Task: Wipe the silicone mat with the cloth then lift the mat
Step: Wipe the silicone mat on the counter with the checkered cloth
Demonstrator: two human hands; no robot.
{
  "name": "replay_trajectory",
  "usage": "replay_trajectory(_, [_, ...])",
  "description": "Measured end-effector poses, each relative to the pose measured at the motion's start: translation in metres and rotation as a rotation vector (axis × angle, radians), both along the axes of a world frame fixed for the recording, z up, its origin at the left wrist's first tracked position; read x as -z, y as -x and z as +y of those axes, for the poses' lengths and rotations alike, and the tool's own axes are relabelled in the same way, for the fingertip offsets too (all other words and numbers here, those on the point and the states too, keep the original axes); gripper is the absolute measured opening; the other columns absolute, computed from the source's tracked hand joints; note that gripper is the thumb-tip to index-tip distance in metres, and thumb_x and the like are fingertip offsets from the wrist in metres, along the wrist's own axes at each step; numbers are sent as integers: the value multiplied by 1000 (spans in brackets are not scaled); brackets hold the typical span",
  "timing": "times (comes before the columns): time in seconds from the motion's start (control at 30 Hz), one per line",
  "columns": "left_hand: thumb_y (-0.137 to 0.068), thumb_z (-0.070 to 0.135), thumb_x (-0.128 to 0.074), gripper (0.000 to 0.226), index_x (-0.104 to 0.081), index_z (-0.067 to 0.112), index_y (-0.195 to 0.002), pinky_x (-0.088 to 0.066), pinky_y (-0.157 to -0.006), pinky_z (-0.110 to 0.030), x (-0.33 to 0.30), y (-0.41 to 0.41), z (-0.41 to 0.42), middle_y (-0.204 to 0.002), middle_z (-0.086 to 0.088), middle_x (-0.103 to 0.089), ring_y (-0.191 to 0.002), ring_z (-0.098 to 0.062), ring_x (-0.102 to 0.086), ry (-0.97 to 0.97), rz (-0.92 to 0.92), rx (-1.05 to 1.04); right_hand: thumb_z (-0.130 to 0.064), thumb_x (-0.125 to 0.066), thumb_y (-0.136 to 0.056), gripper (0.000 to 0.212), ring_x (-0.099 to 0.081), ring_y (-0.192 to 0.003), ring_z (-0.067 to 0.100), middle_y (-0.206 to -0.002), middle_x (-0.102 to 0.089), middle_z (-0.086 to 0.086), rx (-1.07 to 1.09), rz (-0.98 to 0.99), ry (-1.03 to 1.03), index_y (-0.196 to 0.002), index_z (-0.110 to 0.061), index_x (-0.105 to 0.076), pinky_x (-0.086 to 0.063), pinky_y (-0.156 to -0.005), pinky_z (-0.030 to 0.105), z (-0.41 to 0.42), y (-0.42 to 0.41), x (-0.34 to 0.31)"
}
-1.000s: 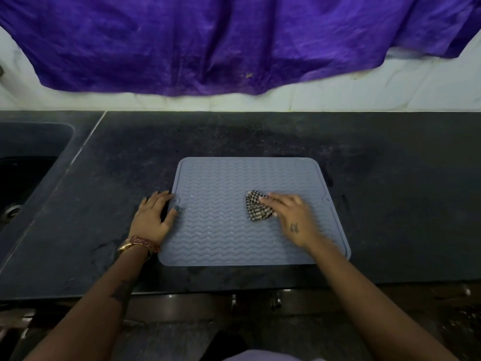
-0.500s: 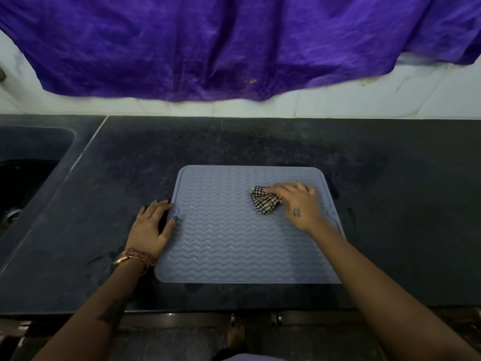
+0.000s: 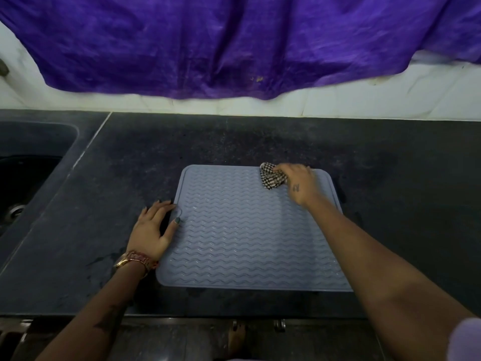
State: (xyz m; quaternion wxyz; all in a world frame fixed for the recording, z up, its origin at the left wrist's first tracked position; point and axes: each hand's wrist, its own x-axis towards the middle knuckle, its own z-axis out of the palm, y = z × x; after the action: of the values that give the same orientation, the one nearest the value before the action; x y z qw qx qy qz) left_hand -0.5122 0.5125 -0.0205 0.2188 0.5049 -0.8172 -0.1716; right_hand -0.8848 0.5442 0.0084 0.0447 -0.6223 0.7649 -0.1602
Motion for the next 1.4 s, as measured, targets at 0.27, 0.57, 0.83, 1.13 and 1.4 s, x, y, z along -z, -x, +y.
replay_trajectory(0.27, [-82, 60, -29, 67, -54, 18, -127, -12, -115, -36, 1, -1, -1, -137, -4, -50, -136, -25, -34, 6, -25, 2, -6, -43, -92, 53, -36, -131, 26, -144, -42, 4, 8, 98, -79, -139, -30, -40, -19, -113, 49, -6, 36, -5])
replay_trajectory(0.57, [-81, 60, -29, 67, -54, 18, -126, -11, -115, -35, 0, -1, -1, -137, -4, -50, -136, -25, -35, 0, -25, 3, 3, -43, -90, 54, -39, -130, 30, -143, -44, 9, 55, 22, -37, -138, -23, -45, -27, -111, 44, 11, 71, 2])
replay_trajectory(0.83, [-80, 62, -27, 69, -53, 17, -127, -13, -116, -38, -1, 0, 0, -138, -5, -50, -136, -26, -35, -11, -29, -1, 5, -48, -86, 49, -51, -116, 32, -132, -56, 8, 64, -8, 111, -129, -18, -56, -39, -102, 39, 33, 67, 0])
replay_trajectory(1.13, [-79, 62, -27, 71, -52, 17, -128, -13, -117, -40, -3, 0, 1, -139, -7, -49, -136, -26, -33, -22, -37, 4, 13, -49, -81, 53, -52, -115, 34, -129, -58, 11, 40, -49, 159, -125, -15, -60, -42, -100, 43, 70, 46, 8])
replay_trajectory(1.4, [-79, 62, -26, 72, -52, 16, -129, -15, -117, -43, -4, 1, 3, -139, -8, -48, -135, -27, -35, -16, -52, 6, 14, -49, -80, 53, -56, -109, 32, -125, -61, 7, 37, -47, 188, -120, -18, -63, -48, -90, 47, 101, 28, 4])
